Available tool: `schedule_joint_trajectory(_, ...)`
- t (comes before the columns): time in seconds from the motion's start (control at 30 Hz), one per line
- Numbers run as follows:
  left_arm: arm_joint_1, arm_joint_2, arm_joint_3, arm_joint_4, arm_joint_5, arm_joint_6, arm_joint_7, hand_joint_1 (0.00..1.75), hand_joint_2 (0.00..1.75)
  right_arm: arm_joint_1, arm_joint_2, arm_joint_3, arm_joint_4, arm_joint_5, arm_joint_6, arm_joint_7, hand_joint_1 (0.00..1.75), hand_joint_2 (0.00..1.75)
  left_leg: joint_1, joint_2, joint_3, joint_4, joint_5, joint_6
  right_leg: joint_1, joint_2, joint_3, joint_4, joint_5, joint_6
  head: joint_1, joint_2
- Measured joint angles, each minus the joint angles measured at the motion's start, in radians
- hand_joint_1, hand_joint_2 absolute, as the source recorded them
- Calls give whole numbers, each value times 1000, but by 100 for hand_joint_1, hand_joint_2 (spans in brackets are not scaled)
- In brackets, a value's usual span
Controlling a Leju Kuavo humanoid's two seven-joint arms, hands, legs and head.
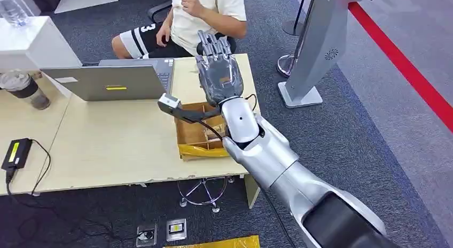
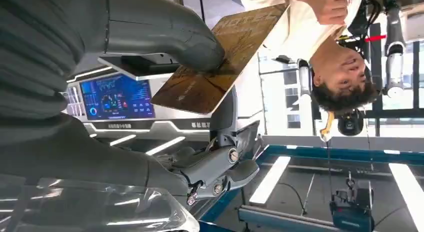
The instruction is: Pass the card to the sensor for recognition and then transmit it.
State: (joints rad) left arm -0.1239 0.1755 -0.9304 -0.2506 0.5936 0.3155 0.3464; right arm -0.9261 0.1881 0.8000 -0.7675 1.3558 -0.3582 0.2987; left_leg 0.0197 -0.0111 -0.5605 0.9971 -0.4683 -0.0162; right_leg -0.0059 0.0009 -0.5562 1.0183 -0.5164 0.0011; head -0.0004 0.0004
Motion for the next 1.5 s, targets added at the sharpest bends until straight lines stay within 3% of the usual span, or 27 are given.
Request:
schedule_joint_trajectory(1.17,0,2,0,0,-23,-31,-24,0,175,-2,-57,-82,31,48,8,32,175,175,0,1,0,0,0,0,0,0,0,0,0,0,0,0)
schedule_joint_trajectory(1.2,0,2,0,0,-23,-32,-24,0,175,-2,-58,-84,31,48,8,32,9,175,0,1,0,0,0,0,0,0,0,0,0,0,0,0)
schedule_joint_trajectory(1.23,0,2,0,0,-23,-34,-23,0,175,-2,-60,-87,31,52,8,31,0,175,0,0,0,0,0,0,0,0,0,0,0,0,0,0)
schedule_joint_trajectory(1.5,0,3,-1,3,-27,-45,-10,0,175,5,-67,-95,15,85,-4,32,0,175,0,1,0,0,0,0,0,0,0,0,0,0,0,0)
